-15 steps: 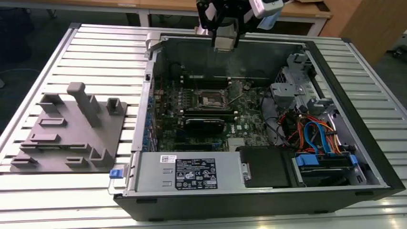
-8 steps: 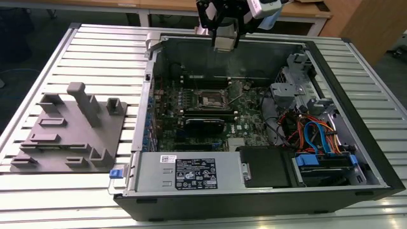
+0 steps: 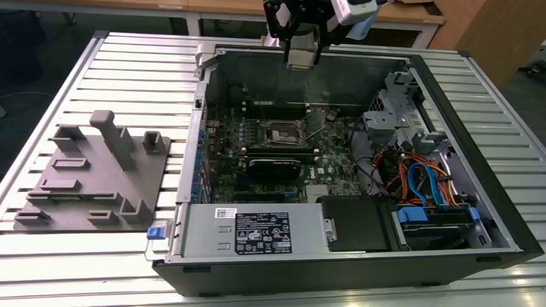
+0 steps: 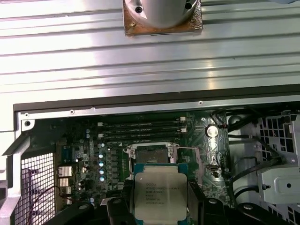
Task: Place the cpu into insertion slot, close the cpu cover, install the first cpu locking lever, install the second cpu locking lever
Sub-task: 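Place the cpu into insertion slot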
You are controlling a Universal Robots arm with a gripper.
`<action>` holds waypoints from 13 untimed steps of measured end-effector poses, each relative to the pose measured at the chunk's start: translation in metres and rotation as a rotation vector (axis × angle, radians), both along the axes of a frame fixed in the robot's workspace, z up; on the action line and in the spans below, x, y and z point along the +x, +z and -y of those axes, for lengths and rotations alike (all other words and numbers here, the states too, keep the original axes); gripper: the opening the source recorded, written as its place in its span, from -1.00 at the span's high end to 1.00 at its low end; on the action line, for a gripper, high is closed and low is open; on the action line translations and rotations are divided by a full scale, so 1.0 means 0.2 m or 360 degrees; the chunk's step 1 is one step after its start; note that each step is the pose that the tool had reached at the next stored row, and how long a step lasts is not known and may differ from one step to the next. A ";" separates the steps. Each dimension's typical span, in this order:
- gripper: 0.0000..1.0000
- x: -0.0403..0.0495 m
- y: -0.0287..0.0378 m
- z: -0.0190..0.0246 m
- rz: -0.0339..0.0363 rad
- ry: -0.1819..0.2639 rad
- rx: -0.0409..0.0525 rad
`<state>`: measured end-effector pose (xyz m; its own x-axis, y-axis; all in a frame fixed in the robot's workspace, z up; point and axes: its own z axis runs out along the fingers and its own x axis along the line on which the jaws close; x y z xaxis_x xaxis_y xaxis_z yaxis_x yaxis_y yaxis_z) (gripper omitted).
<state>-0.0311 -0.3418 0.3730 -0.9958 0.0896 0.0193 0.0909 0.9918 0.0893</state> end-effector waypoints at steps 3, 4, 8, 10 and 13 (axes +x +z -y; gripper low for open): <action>-0.07 0.000 0.000 0.000 0.0000 -0.0008 0.0000; -0.07 0.000 0.000 0.000 0.0000 -0.0013 0.0000; -0.07 0.000 0.000 0.000 0.0000 -0.0025 0.0000; -0.07 0.000 0.000 0.000 0.0000 -0.0030 0.0000; -0.07 0.000 -0.001 0.000 0.0000 -0.0051 0.0000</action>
